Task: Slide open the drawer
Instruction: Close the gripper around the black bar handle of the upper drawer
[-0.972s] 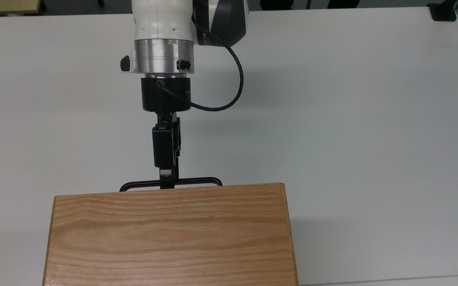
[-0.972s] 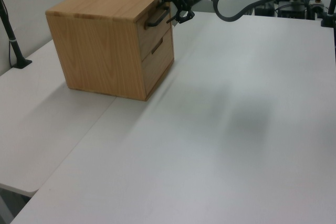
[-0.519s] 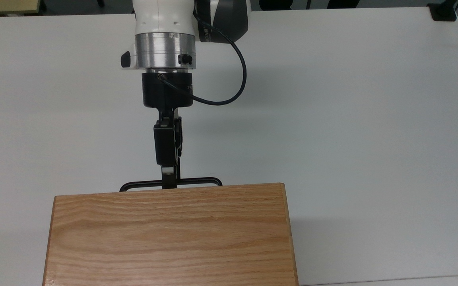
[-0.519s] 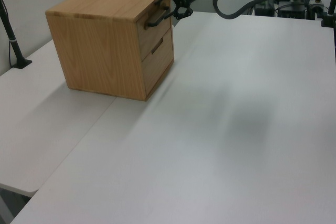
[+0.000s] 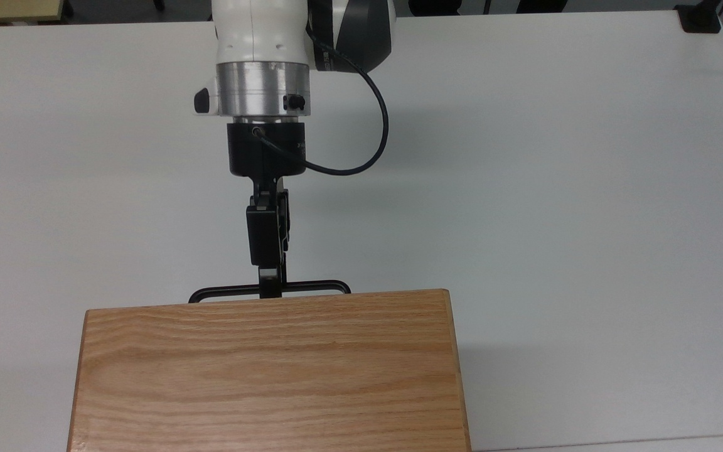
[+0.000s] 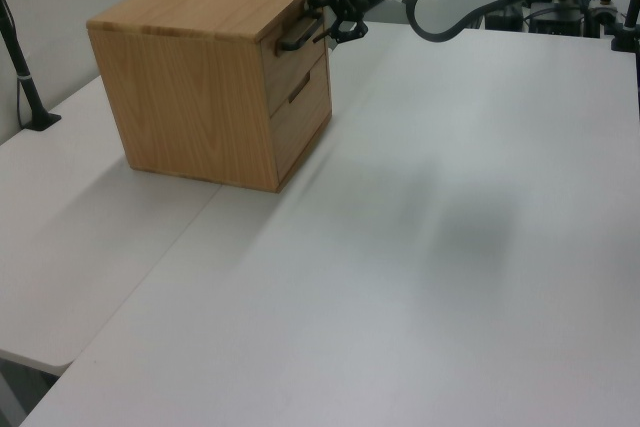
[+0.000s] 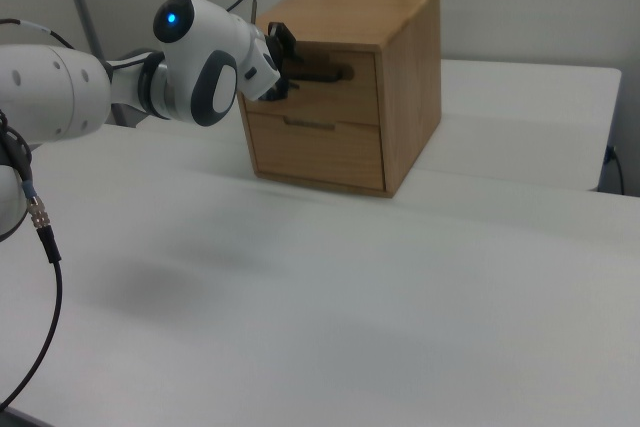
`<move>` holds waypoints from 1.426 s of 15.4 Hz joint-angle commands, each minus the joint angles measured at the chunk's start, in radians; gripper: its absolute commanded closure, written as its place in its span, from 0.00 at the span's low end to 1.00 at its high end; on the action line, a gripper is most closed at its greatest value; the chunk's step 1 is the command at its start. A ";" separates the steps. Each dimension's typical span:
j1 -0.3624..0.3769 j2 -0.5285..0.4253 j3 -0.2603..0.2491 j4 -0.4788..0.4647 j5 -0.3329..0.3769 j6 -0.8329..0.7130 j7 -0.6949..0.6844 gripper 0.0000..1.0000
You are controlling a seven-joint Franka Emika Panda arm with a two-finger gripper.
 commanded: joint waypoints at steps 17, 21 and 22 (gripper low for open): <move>-0.009 -0.034 -0.003 -0.069 0.004 0.001 0.058 0.80; -0.009 -0.045 -0.003 -0.086 0.003 0.000 0.057 1.00; -0.009 -0.045 -0.003 -0.086 0.003 0.000 0.057 1.00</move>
